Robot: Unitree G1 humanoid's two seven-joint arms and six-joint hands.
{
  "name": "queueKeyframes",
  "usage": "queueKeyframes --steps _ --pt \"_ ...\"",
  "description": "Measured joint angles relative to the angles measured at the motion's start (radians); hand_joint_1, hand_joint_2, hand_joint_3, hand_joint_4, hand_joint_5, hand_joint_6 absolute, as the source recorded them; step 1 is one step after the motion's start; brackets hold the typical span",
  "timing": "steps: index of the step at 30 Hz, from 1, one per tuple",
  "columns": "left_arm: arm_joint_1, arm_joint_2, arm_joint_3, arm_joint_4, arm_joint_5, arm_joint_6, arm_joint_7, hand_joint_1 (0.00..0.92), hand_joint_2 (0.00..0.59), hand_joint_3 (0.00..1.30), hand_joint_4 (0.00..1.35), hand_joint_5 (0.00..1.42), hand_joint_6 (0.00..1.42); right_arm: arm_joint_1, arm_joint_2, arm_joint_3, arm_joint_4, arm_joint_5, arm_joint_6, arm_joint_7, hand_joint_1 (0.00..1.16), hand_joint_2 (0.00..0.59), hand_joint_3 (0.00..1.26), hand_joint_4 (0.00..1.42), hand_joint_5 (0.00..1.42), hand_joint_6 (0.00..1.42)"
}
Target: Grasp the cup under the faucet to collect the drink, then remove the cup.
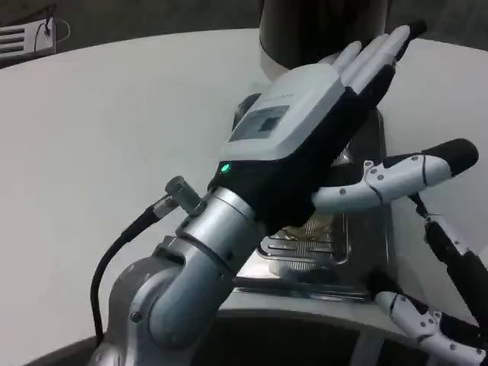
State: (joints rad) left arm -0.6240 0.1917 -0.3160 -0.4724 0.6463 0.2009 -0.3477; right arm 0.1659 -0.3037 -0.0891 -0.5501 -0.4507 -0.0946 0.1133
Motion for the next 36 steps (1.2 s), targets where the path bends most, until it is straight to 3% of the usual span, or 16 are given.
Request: queueKeyframes --steps 6,26,29,36 --pt "0.002 0.005 0.001 -0.008 0.001 0.001 0.0 0.0 0.142 0.0 0.0 0.0 0.0 -0.035 0.001 0.023 0.035 -0.006 0.008 -0.003 0.53 0.268 0.0 0.0 0.02 0.13" --pt "0.023 0.011 0.011 -0.036 0.002 0.012 0.007 0.0 0.156 0.0 0.0 0.0 0.0 -0.169 0.034 0.077 0.139 -0.033 0.04 -0.039 0.54 0.267 0.0 0.0 0.01 0.12" --pt "0.064 0.002 0.029 -0.048 0.019 -0.01 0.078 0.0 0.16 0.0 0.0 0.0 0.0 -0.173 0.034 0.079 0.149 -0.033 0.04 -0.041 0.54 0.267 0.0 0.0 0.01 0.11" --pt "0.171 -0.023 0.102 -0.117 0.037 -0.149 0.296 0.0 0.166 0.0 0.0 0.0 0.0 -0.183 0.034 0.085 0.154 -0.025 0.04 -0.045 0.53 0.255 0.0 0.0 0.02 0.14"
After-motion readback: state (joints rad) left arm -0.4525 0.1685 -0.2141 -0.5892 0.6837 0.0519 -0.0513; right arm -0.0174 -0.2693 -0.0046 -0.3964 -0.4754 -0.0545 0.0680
